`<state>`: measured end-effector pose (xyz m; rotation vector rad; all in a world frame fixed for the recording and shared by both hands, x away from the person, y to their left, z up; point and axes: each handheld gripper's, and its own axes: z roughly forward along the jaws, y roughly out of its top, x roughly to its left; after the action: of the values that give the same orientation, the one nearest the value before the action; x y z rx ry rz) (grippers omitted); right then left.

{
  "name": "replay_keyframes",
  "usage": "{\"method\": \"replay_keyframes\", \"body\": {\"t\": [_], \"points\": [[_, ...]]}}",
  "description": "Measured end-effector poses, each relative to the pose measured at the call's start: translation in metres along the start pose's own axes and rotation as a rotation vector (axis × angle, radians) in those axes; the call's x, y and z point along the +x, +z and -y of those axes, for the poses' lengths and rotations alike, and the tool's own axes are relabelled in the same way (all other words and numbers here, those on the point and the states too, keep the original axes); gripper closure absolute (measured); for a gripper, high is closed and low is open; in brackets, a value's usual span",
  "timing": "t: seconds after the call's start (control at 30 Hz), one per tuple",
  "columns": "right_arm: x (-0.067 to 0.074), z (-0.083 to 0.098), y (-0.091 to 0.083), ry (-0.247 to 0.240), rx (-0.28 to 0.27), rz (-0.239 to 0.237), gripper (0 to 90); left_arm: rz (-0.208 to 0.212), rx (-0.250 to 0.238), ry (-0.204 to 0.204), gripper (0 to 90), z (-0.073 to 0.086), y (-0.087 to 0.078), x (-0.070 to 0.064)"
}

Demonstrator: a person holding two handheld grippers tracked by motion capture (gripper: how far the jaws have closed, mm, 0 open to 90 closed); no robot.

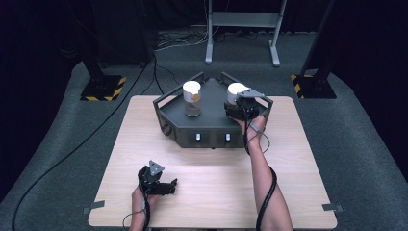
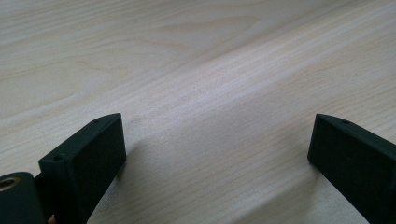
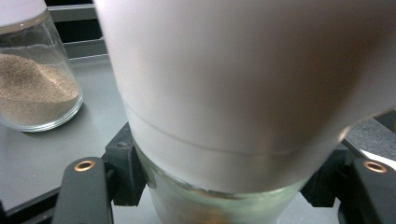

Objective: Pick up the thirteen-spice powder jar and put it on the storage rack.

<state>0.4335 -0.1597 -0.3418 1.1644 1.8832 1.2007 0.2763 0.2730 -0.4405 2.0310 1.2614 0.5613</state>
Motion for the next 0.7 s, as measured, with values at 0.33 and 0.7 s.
{"method": "replay_keyframes", "body": {"t": [0.33, 0.7], "points": [[0.0004, -0.0006, 0.0002, 0.003, 0.003, 0.001, 30.7, 0.001, 0.001, -0.001, 3.7, -0.0001, 0.0001, 0.0002], [0.001, -0.0011, 0.0006, 0.001, 0.005, -0.003, 30.6, 0.001, 0.001, -0.002, 3.7, -0.0001, 0.0001, 0.0003]]}}
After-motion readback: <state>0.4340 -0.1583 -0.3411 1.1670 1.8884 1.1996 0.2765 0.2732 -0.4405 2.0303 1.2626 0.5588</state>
